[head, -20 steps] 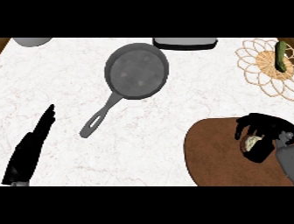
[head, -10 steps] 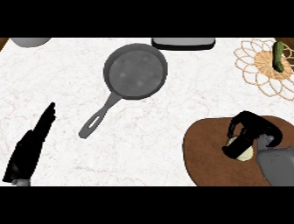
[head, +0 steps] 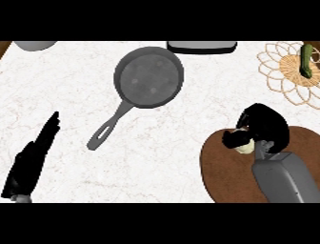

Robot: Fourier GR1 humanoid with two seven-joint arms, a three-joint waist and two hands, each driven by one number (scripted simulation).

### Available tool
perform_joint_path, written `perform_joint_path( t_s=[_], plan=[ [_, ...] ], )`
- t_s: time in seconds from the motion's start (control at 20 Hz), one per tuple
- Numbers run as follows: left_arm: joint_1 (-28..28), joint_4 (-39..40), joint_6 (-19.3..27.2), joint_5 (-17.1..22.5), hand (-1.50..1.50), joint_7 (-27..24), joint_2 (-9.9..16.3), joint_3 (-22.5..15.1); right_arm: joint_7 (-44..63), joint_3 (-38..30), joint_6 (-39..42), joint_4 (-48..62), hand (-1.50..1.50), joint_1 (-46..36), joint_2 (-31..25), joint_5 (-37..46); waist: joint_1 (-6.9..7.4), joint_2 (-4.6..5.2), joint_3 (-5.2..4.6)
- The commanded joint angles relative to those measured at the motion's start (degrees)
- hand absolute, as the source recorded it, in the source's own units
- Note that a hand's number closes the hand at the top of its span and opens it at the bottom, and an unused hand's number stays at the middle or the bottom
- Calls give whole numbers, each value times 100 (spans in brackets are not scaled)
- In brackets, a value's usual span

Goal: Pick the cupcake from the cutting board and place it in the pan

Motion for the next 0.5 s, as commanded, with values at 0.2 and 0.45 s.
perform_joint_path(
  t_s=[0.2,0.45],
  plan=[
    [-2,-26,-60,20,0,-73,8,11,-360,623,-1219,-615,150,-1054,-386,1700,74,8,12],
    [-156,57,0,-88,0,62,0,73,-543,553,-1493,343,150,-2121,203,1854,94,34,14]
  ],
)
